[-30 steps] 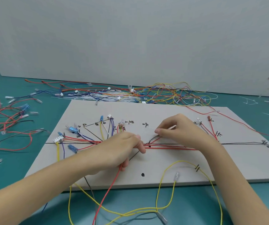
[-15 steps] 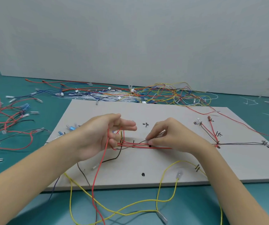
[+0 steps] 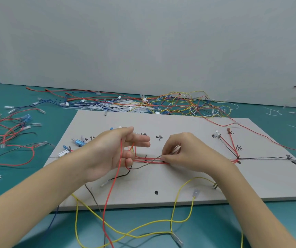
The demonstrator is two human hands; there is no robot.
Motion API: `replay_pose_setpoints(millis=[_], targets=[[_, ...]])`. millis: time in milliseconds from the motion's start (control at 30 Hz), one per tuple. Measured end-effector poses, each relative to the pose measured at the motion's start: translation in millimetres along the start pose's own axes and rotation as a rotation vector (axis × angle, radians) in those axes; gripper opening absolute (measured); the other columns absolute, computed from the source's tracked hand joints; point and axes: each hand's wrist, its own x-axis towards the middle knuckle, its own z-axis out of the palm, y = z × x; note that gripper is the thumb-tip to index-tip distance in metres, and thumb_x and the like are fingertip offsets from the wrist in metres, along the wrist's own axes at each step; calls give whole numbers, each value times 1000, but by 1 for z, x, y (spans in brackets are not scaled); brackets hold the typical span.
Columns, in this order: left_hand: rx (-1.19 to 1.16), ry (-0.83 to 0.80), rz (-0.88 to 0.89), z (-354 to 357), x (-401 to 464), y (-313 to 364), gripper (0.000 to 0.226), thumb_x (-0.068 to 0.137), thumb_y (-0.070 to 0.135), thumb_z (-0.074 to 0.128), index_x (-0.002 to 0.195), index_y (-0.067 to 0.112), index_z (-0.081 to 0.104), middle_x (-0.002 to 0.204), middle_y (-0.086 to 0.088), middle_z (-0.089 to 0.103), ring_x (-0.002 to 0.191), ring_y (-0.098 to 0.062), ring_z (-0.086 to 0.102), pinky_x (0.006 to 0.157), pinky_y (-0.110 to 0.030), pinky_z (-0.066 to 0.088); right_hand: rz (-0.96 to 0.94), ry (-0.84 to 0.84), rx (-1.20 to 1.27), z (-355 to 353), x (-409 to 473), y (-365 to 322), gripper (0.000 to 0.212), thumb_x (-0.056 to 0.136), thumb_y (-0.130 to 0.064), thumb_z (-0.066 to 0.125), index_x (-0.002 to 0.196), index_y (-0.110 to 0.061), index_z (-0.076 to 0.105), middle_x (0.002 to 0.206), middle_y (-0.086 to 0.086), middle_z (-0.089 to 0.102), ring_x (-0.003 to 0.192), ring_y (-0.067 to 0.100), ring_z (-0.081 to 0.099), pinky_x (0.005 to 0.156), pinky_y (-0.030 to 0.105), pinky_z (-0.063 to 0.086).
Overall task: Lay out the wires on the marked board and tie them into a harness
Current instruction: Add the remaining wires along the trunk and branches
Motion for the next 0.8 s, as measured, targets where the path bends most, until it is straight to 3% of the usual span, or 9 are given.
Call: replay_pose_setpoints(millis=[167, 333, 467, 567, 633, 700, 800], targets=[[-175, -58, -97, -1, -3, 1, 47, 102, 30, 39, 101, -2, 73, 106, -14, 71, 48, -12, 50, 44, -23, 48, -88, 54, -87, 2, -4, -17, 18, 76, -25, 74, 91, -25, 64, 96, -11, 65, 93, 7, 59, 88, 31, 48], [-219, -10, -101, 0, -3, 1, 40, 100, 21, 36, 107, -4, 67, 98, -12, 68, 49, -13, 55, 41, -22, 47, -305, 118, 53, 15, -26, -49, 34, 70, -15, 70, 83, -24, 39, 78, -13, 45, 73, 9, 44, 64, 28, 42], [-157, 34, -103, -1, -3, 0, 42, 101, 23, 33, 110, 1, 67, 95, -10, 67, 64, -21, 57, 45, -23, 50, -535, 159, -20, 32, -43, -69, 28, 75, -13, 73, 93, -16, 53, 83, -15, 43, 77, 8, 42, 72, 32, 44], [-152, 56, -131, -4, -1, -3, 42, 101, 24, 34, 111, 2, 68, 95, -8, 70, 75, -19, 62, 54, -25, 52, -593, 193, -11, 43, -48, -74, 22, 79, -10, 72, 95, -8, 57, 84, -9, 44, 76, 10, 42, 67, 33, 44], [-162, 72, -136, -4, 0, -4, 41, 100, 24, 36, 105, 2, 71, 94, -8, 71, 69, -16, 62, 61, -26, 52, -639, 199, -86, 51, -50, -77, 20, 83, -13, 71, 98, -8, 60, 87, -2, 50, 80, 15, 48, 66, 34, 47], [-178, 83, -126, -2, 1, -5, 39, 99, 21, 37, 102, 1, 71, 89, -8, 71, 55, -13, 60, 56, -23, 54, -679, 225, -142, 59, -50, -78, 15, 90, -18, 66, 100, -8, 64, 90, 4, 54, 83, 22, 52, 66, 38, 50], [-182, 79, -115, -1, 0, -6, 37, 98, 19, 37, 103, 2, 69, 90, -7, 68, 54, -13, 59, 55, -23, 51, -672, 226, 31, 65, -50, -78, 19, 96, -19, 58, 95, -5, 70, 85, 4, 58, 81, 21, 54, 70, 34, 50]])
